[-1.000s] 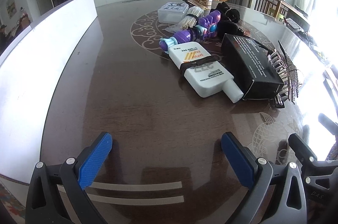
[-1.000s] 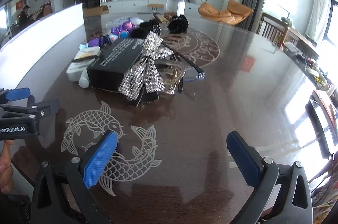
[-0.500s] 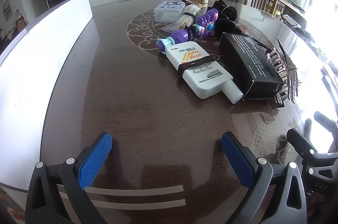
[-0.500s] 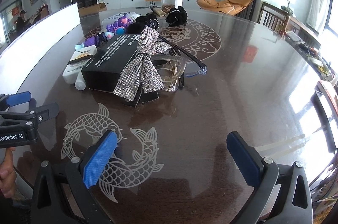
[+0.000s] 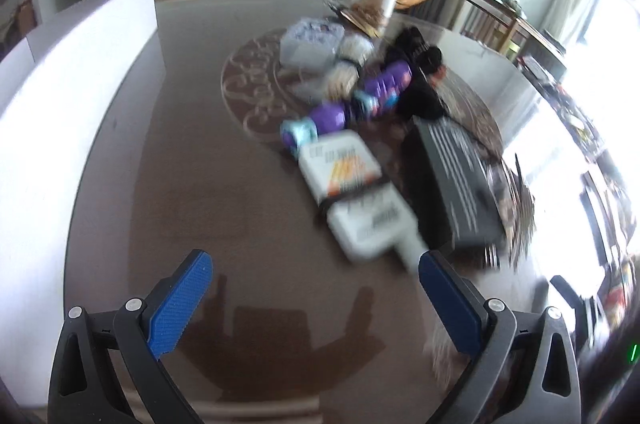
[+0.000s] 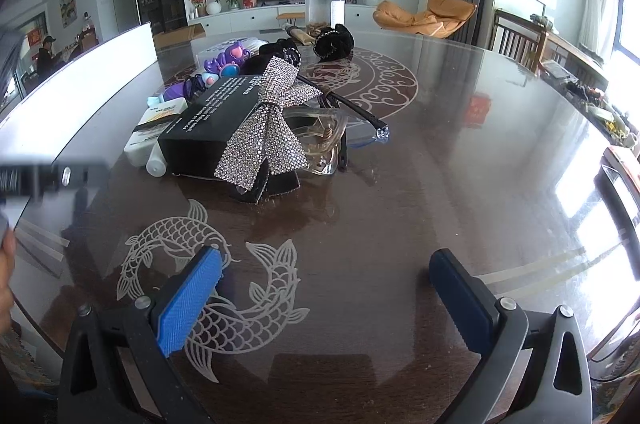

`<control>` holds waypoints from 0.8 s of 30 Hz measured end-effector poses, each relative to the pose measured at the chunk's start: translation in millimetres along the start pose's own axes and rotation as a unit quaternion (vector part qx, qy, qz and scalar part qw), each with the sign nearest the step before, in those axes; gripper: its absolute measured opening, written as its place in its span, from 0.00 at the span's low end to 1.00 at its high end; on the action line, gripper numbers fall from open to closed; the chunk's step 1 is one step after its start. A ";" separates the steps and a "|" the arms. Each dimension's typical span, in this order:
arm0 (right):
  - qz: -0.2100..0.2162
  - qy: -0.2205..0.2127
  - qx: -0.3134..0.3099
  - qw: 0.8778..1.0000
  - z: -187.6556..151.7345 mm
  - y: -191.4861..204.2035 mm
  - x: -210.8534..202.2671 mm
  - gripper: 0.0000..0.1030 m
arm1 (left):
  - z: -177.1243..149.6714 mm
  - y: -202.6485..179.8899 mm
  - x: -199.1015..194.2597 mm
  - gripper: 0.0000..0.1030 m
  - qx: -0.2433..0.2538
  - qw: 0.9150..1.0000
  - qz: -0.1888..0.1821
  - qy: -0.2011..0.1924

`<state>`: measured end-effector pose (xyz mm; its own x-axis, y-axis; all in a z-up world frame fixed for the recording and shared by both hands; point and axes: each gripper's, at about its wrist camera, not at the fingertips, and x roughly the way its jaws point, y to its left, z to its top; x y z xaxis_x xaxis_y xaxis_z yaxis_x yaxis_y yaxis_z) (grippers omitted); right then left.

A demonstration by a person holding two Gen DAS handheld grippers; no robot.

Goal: Organize objects
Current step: 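Reach the left tool to the white sunscreen bottle and close on it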

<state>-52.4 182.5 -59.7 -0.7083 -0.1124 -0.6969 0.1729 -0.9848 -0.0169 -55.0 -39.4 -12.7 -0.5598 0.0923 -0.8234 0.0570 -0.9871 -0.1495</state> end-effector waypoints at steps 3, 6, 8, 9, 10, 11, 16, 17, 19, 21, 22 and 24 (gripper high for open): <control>0.002 -0.008 -0.002 1.000 -1.0 0.2 -0.6 1.00 | 29.8 -12.2 19.3 1.00 -0.011 1.000 0.029 0.004; 0.005 -0.010 -0.004 1.000 -1.6 -0.2 -1.1 1.00 | 45.1 -25.9 42.6 1.00 0.002 0.997 0.067 0.025; 0.007 -0.011 -0.005 1.000 -2.3 -0.8 -1.6 1.00 | 44.7 -29.2 53.9 1.00 0.011 0.995 0.088 0.036; 0.007 -0.012 -0.005 1.000 -2.8 -1.6 -2.1 1.00 | 42.1 -27.7 59.5 1.00 0.014 0.994 0.100 0.045; 0.008 -0.012 -0.006 1.000 -3.3 -2.0 -2.5 1.00 | 38.4 -23.3 63.1 1.00 0.012 0.994 0.097 0.052; 0.009 -0.013 -0.006 1.000 -3.2 -1.9 -2.4 1.00 | 37.9 -18.6 63.0 1.00 0.004 0.995 0.087 0.047; 0.009 -0.019 -0.007 1.000 -5.8 -2.5 -2.7 1.00 | 30.2 -0.3 54.8 1.00 0.012 0.996 0.083 0.040; 0.009 -0.020 -0.006 1.000 -5.5 -2.3 -2.2 1.00 | 30.5 0.6 54.8 1.00 0.016 0.996 0.081 0.040; 0.009 -0.022 -0.006 1.000 -5.9 -1.8 -1.9 1.00 | 29.6 -0.7 54.3 1.00 0.024 0.996 0.077 0.034; 0.009 -0.023 -0.006 1.000 -5.2 -1.5 -1.6 1.00 | 28.6 -2.6 55.2 1.00 0.035 0.996 0.073 0.022; 0.009 -0.023 -0.006 1.000 -4.9 -1.8 -1.3 1.00 | 26.0 -2.7 53.4 1.00 0.041 0.997 0.070 0.016; 0.010 -0.023 -0.006 1.000 -5.0 -2.2 -1.3 1.00 | 22.5 -3.9 50.1 1.00 0.051 0.996 0.065 0.018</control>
<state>-48.5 185.5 -62.3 -0.7349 -0.1392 -0.6637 0.1966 -0.9804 -0.0121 -101.9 -33.8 -41.0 -0.5224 -0.0336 -0.8520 0.0417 -0.9990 0.0138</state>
